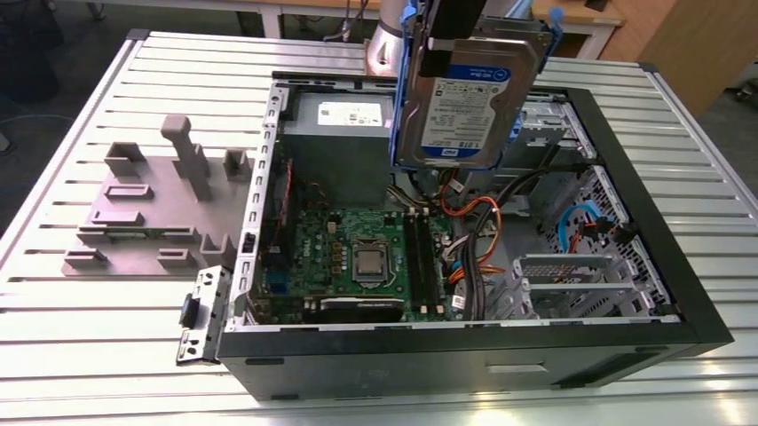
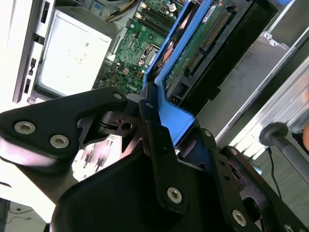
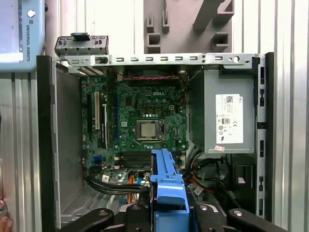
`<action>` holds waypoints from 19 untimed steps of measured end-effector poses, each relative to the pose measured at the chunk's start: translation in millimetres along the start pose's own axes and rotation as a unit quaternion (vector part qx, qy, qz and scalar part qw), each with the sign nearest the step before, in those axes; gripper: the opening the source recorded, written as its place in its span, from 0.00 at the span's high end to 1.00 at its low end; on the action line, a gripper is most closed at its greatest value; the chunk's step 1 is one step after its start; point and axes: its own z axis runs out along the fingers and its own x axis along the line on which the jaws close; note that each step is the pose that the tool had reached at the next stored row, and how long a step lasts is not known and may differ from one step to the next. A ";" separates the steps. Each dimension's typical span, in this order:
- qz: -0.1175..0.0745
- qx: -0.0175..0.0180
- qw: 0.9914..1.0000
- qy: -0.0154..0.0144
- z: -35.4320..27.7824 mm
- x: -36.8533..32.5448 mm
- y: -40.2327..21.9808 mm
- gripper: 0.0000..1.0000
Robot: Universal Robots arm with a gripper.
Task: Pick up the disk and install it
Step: 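Insert the disk into the insertion slot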
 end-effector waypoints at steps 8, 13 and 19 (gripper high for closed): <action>0.000 0.000 1.000 0.005 0.1 9.7 -0.2 0.64; 0.000 0.000 1.000 0.008 0.2 15.7 -0.4 0.64; 0.000 0.000 1.000 0.009 0.2 16.6 -0.4 0.64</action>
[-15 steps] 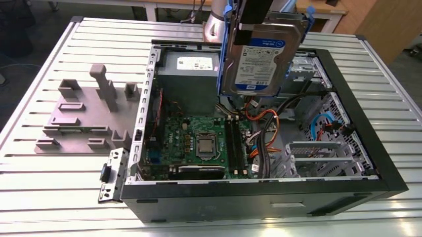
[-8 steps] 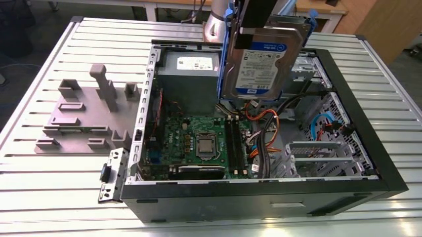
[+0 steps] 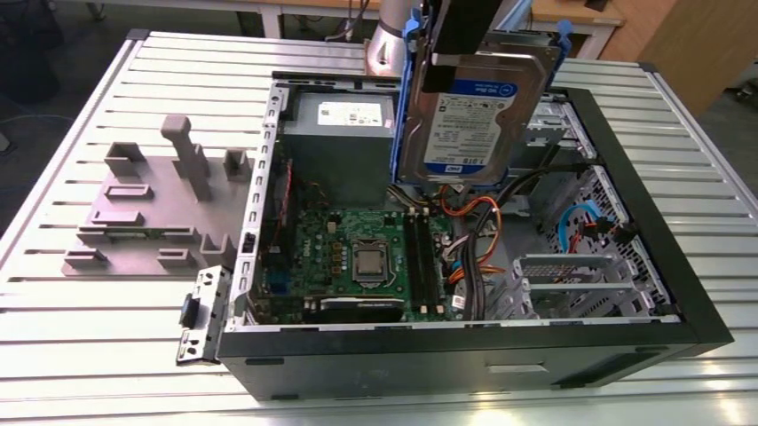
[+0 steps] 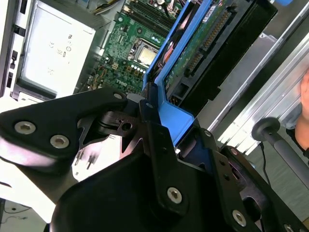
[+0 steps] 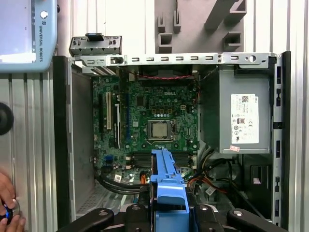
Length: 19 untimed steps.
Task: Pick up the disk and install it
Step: 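Insert the disk into the insertion slot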
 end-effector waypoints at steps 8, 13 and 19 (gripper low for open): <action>0.000 0.000 1.000 0.000 -0.8 1.3 -0.1 0.64; 0.000 0.000 1.000 0.000 -0.7 4.7 -0.1 0.64; 0.000 0.000 1.000 0.000 -0.4 5.2 -7.3 0.64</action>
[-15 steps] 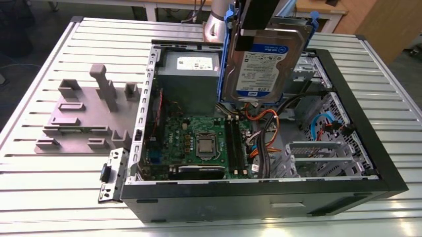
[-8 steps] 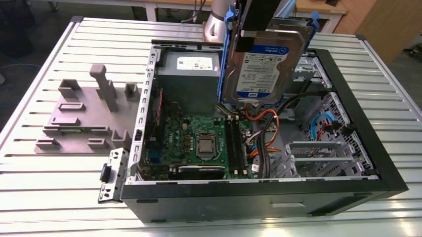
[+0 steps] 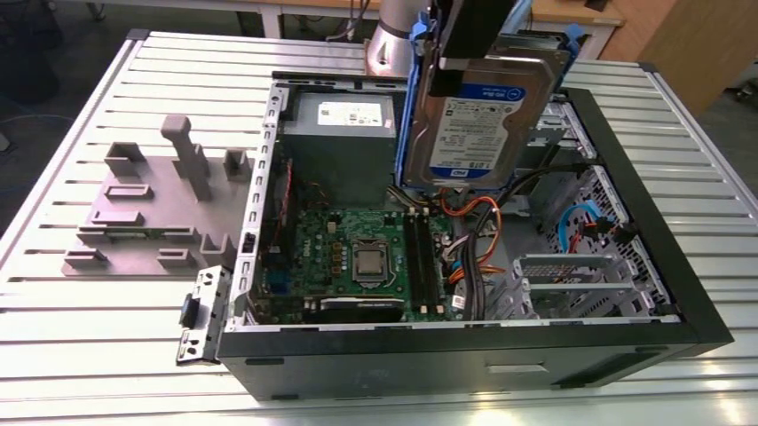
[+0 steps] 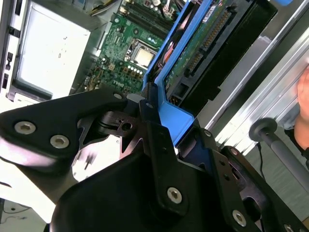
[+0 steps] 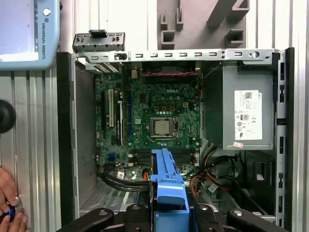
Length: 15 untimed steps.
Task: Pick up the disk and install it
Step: 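Insert the disk into the insertion slot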
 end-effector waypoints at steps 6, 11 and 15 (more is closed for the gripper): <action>0.000 0.000 1.000 0.000 0.3 1.9 -5.8 0.64; 0.000 0.000 1.000 0.000 0.9 11.8 -6.1 0.64; 0.000 0.000 1.000 0.000 1.4 21.8 -6.4 0.64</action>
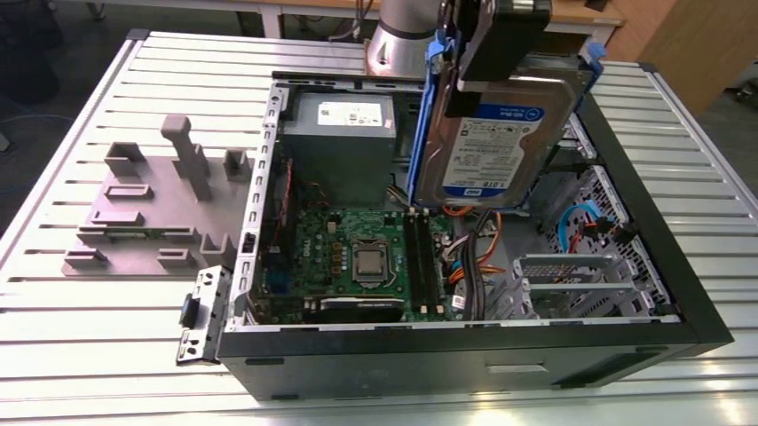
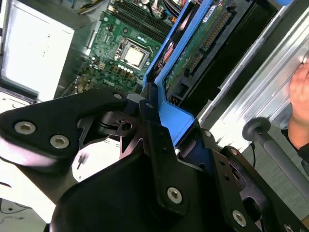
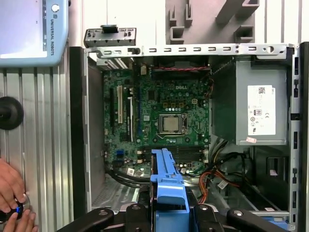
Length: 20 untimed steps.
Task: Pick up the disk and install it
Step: 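Insert the disk into the insertion slot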
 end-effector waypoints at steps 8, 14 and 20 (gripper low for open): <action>0.000 0.000 1.000 0.001 0.9 10.6 -5.3 0.64; 0.000 0.000 1.000 0.001 2.0 10.6 -15.6 0.64; 0.000 0.000 1.000 0.001 3.2 10.8 -24.4 0.64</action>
